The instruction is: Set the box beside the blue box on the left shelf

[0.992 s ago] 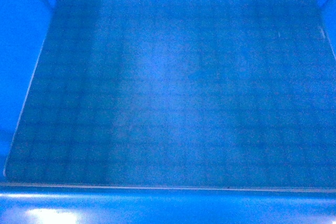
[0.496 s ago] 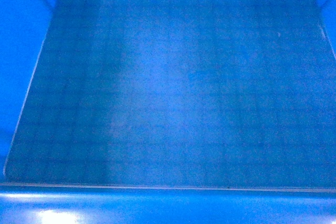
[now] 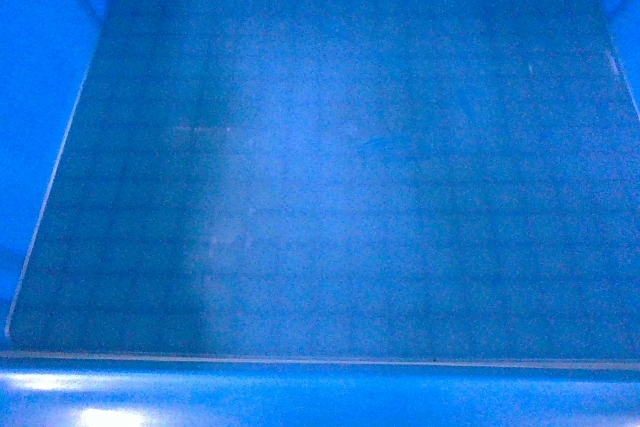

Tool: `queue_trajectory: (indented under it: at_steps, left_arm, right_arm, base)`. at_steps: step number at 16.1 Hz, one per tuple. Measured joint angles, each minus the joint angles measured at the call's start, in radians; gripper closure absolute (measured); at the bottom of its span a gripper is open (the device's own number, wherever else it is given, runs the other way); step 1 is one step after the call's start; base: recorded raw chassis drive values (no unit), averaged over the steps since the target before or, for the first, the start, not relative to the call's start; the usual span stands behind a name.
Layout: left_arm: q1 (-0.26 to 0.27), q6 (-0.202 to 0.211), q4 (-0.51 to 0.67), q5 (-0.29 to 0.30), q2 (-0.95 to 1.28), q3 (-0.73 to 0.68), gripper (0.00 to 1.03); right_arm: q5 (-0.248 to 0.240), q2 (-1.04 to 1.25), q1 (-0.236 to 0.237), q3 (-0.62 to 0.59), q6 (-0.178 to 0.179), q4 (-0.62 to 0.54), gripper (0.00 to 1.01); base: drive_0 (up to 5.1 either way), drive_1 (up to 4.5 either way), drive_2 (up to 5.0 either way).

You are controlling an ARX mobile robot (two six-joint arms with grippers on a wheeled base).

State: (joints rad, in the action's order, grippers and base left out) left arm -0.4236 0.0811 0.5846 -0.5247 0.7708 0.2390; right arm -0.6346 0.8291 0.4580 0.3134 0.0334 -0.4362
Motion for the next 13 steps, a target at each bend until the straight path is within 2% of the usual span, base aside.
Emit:
queue_trajectory:
  at_steps: [13]
  left_arm:
    - [0.001,0.002,0.004,0.000,0.000,-0.001,0.87]
  right_arm:
    - [0.001,0.000,0.000,-0.001,0.000,-0.002,0.85]
  base:
    - [0.0,4.27,-4.2]
